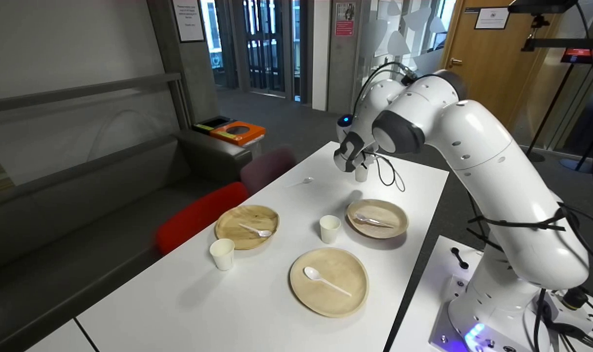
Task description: Put the first right cup upright
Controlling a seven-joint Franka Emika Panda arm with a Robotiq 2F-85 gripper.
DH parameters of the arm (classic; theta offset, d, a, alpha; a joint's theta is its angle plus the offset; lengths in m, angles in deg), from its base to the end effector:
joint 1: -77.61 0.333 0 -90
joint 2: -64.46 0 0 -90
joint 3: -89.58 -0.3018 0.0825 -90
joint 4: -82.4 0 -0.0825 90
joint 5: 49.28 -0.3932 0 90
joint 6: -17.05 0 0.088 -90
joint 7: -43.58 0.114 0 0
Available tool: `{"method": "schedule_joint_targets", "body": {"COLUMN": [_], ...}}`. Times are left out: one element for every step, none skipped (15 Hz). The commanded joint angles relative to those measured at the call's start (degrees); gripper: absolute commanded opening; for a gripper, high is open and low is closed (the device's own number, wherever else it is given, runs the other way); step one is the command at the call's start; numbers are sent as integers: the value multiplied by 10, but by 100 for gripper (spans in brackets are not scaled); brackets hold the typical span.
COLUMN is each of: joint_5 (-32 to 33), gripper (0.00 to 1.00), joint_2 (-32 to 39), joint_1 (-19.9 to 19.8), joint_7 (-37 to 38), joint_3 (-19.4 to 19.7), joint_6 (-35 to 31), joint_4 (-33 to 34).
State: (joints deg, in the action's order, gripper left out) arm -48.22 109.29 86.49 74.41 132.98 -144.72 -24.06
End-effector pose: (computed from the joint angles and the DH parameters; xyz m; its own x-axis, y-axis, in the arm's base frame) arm 0.5788 -0.3448 0.2079 0.6167 -0.6111 0.4963 -0.7799 -0.5601 0.2793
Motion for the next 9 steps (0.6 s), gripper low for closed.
{"method": "schedule_joint_targets", "body": {"joint_5": [26, 25, 24, 23, 24, 25, 26, 27, 28], "gripper": [1, 1, 1, 1, 1, 1, 1, 1, 1], "joint_2": [-37, -45, -52, -58, -60, -63, -66, -69, -72], "joint_1": [17, 12, 6, -2, -6, -11, -16, -21, -26], "joint_7": [-33, -42, -50, -59, -63, -68, -72, -74, -76], "joint_3": [-11, -24, -38, -52, -60, -67, -74, -79, -84], "joint_6": [51, 59, 65, 71, 74, 77, 81, 81, 79], "joint_4": [-38, -40, -43, -45, -44, -46, -46, -47, -49]}}
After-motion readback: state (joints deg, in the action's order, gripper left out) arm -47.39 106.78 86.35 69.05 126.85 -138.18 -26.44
